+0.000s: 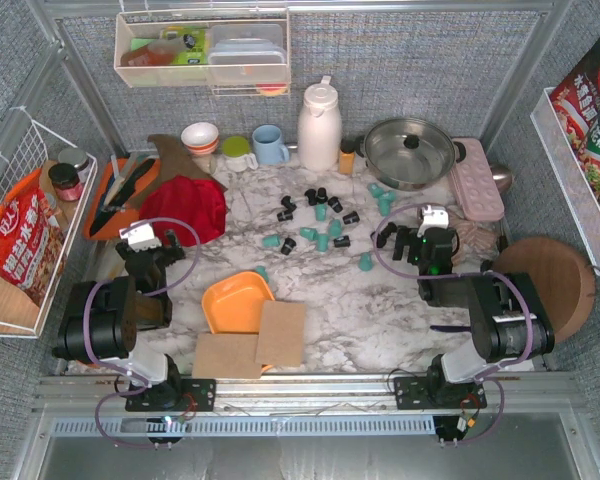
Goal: Mix the coffee capsules in the storage basket
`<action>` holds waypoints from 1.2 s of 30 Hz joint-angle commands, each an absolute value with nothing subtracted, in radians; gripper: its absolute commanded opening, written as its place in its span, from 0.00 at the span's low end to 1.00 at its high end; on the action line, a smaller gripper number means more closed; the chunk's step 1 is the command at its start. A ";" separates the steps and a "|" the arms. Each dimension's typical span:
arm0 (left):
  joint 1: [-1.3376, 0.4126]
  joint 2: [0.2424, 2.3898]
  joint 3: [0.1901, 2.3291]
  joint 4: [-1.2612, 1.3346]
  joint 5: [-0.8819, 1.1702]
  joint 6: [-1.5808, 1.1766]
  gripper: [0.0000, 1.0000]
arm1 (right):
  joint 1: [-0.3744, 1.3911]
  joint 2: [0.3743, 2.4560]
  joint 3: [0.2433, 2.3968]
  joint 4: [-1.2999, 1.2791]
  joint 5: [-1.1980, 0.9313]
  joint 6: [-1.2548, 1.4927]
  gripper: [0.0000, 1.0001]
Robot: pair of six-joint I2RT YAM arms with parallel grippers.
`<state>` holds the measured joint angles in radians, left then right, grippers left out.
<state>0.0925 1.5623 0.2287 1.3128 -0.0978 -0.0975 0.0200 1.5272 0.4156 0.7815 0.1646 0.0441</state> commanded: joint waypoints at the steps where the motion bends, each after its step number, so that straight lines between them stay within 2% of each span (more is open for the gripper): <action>1: 0.093 1.565 0.228 1.345 -0.091 -0.097 0.99 | 0.021 1.522 0.416 0.791 0.145 0.051 0.99; 26: 0.093 1.565 0.229 1.345 -0.091 -0.097 0.99 | 0.041 1.506 0.427 0.771 0.173 0.031 0.99; 29: 0.093 1.565 0.229 1.345 -0.092 -0.097 0.99 | 0.108 1.422 0.491 0.591 0.358 0.020 0.99; 32: 0.093 1.565 0.229 1.345 -0.091 -0.097 0.99 | 0.155 1.357 0.575 0.348 0.580 0.144 0.99; 36: 0.093 1.565 0.229 1.345 -0.092 -0.097 0.99 | 0.158 1.269 0.657 0.066 0.693 0.285 0.99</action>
<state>0.0925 1.5623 0.2287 1.3128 -0.0978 -0.0978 0.1532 1.3258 0.6014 0.4042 0.4789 0.1303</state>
